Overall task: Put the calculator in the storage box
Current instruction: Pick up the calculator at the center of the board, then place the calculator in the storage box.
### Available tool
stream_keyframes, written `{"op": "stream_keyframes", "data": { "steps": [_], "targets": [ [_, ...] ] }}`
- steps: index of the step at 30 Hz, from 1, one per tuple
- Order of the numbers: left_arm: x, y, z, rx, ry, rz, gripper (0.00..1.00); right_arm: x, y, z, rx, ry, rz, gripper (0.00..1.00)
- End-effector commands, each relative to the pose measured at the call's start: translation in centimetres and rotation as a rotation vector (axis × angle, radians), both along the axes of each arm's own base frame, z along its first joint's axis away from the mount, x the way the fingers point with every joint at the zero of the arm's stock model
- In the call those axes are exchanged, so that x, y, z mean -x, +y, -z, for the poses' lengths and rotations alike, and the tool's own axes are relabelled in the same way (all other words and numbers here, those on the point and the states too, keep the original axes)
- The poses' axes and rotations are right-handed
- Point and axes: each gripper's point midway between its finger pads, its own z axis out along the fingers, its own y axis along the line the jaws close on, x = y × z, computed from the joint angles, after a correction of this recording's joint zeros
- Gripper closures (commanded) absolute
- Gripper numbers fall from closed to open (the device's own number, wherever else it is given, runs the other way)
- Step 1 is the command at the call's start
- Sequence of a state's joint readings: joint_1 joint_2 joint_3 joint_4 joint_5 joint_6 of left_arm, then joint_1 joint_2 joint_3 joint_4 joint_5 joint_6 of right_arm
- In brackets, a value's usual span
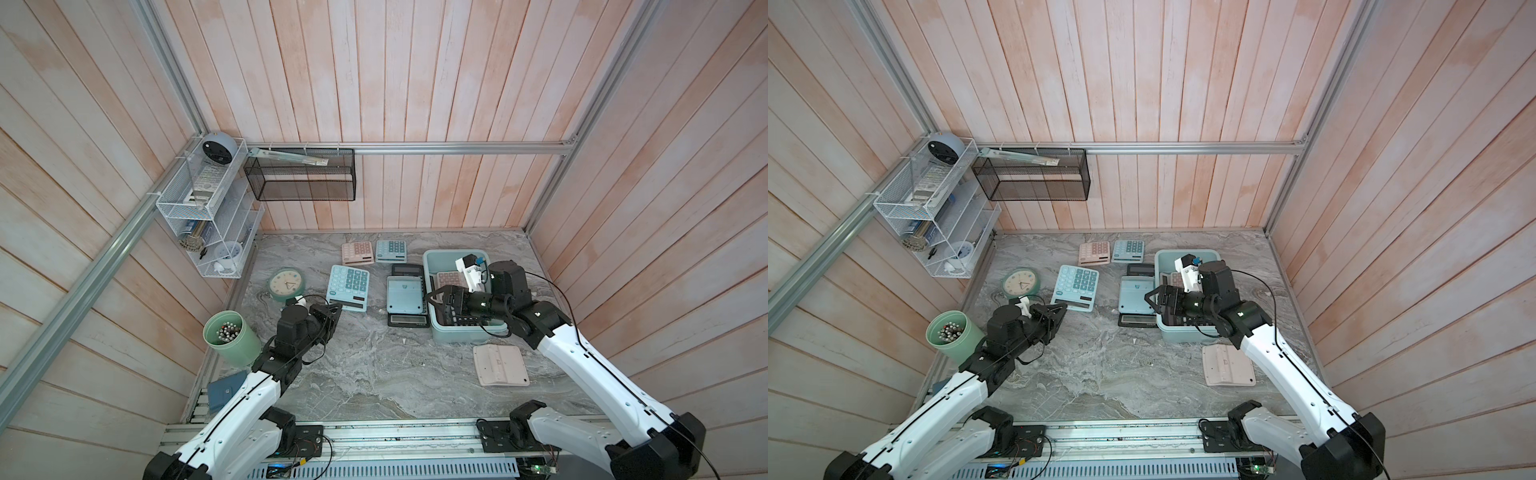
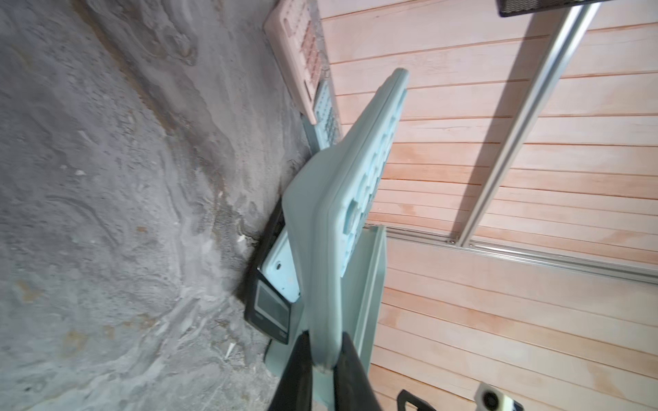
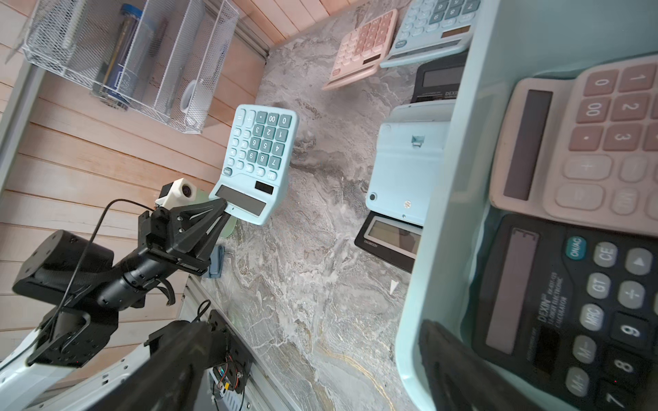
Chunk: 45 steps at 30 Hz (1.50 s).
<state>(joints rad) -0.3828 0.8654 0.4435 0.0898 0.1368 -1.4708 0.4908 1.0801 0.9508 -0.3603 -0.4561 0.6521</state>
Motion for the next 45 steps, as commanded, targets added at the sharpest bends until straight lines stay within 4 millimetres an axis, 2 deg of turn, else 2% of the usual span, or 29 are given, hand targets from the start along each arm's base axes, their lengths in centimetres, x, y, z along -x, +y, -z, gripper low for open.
{"op": "stream_keyframes", "data": {
  "steps": [1, 5, 9, 14, 19, 20, 22, 25, 27, 33, 37, 41, 43, 45],
  "targets": [
    [-1.8, 0.2, -6.1, 0.137, -0.155, -0.153, 1.00, -1.4, 1.0, -2.4, -0.169, -0.022, 0.118, 0.02],
    [-2.7, -2.3, -8.4, 0.241, -0.225, -0.174, 1.00, -1.6, 2.6, -3.5, -0.278, -0.031, 0.160, 0.02],
    [-3.1, -4.8, -9.6, 0.349, -0.282, -0.180, 1.00, -1.9, 3.7, -4.5, -0.344, -0.065, 0.216, 0.02],
    [-3.2, -7.0, -10.6, 0.404, -0.331, -0.181, 1.00, -2.2, 5.1, -4.0, -0.357, -0.071, 0.259, 0.02],
    [-3.2, -8.8, -11.9, 0.453, -0.376, -0.157, 1.00, -2.6, 6.0, -2.5, -0.386, -0.069, 0.314, 0.03],
    [-3.2, -9.2, -11.9, 0.457, -0.375, -0.153, 1.00, -2.7, 6.2, -2.7, -0.413, -0.078, 0.316, 0.06],
    [-3.0, -9.8, -12.1, 0.466, -0.383, -0.146, 1.00, -2.9, 6.4, -3.0, -0.474, -0.136, 0.322, 0.19],
    [-2.7, -10.4, -12.2, 0.480, -0.389, -0.136, 1.00, -3.1, 6.3, -2.9, -0.529, -0.168, 0.357, 0.32],
    [-2.6, -10.7, -12.2, 0.479, -0.391, -0.133, 1.00, -3.1, 6.8, -3.2, -0.543, -0.179, 0.341, 0.36],
    [-2.5, -11.1, -11.8, 0.475, -0.390, -0.131, 1.00, -2.6, 8.3, -4.4, -0.579, -0.216, 0.275, 0.43],
    [-2.4, -11.1, -11.9, 0.472, -0.393, -0.132, 1.00, -1.8, 8.6, -5.1, -0.606, -0.253, 0.236, 0.41],
    [-2.4, -11.4, -12.0, 0.475, -0.393, -0.122, 1.00, -1.9, 8.7, -5.4, -0.604, -0.266, 0.238, 0.42],
    [-2.4, -11.7, -11.9, 0.479, -0.393, -0.117, 1.00, -2.1, 8.9, -5.8, -0.613, -0.279, 0.236, 0.45],
    [-2.3, -11.8, -12.0, 0.481, -0.396, -0.112, 1.00, -2.3, 9.3, -6.3, -0.610, -0.291, 0.228, 0.54]
  ]
}}
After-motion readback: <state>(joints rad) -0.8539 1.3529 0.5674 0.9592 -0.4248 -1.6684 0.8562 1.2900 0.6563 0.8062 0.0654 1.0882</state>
